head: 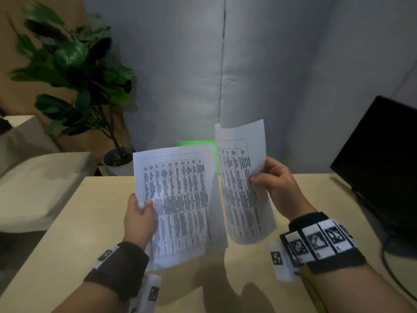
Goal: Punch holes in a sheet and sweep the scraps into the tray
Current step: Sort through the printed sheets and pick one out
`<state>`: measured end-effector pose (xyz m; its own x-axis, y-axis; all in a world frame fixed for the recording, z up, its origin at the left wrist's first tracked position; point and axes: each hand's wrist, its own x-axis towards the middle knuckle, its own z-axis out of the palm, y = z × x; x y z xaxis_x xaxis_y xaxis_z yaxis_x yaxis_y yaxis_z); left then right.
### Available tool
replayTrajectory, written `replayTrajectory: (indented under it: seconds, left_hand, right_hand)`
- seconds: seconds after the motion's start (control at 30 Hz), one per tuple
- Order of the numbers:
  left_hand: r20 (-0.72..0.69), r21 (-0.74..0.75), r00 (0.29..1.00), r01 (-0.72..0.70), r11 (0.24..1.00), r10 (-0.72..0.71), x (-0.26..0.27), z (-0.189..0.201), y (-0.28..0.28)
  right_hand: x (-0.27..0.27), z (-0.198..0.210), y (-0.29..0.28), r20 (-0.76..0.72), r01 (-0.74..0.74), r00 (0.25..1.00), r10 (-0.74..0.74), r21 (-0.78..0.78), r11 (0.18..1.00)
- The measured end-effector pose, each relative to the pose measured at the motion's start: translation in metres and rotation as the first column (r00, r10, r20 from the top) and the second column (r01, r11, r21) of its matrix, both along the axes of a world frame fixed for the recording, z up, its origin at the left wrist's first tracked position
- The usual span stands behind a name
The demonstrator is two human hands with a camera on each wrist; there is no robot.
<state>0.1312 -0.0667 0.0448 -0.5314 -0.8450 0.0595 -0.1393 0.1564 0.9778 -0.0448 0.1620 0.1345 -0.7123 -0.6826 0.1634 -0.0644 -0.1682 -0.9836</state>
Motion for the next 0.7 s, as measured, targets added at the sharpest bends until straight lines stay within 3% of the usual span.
replayTrajectory:
  seconds: [0.2, 0.43, 0.53, 0.63, 0.7]
  left_hand:
    - [0.006, -0.005, 1.0, 0.013, 1.0, -0.013, -0.01, 0.009, 0.017]
    - [-0.144, 0.114, 0.962, 0.247, 0.962, -0.23, -0.013, 0.032, 0.046]
    - [-0.181, 0.161, 0.956, 0.261, 0.952, -0.231, -0.015, 0.037, 0.055]
    - [-0.212, 0.196, 0.956, 0.247, 0.949, -0.205, -0.018, 0.039, 0.06]
    - [-0.204, 0.203, 0.951, 0.273, 0.94, -0.232, -0.018, 0.039, 0.06]
  right_hand:
    - [0.003, 0.009, 0.015, 0.086, -0.189, 0.977, 0.196, -0.083, 0.978]
    - [0.0, -0.015, 0.003, 0.02, 0.071, 0.997, -0.074, 0.124, 0.99]
    - [-0.003, -0.027, -0.001, -0.009, 0.154, 0.988, -0.154, 0.167, 0.974]
    - [-0.009, -0.033, -0.003, 0.092, 0.187, 0.975, -0.201, 0.14, 0.972]
    - [-0.01, -0.034, -0.003, 0.086, 0.205, 0.972, -0.219, 0.146, 0.968]
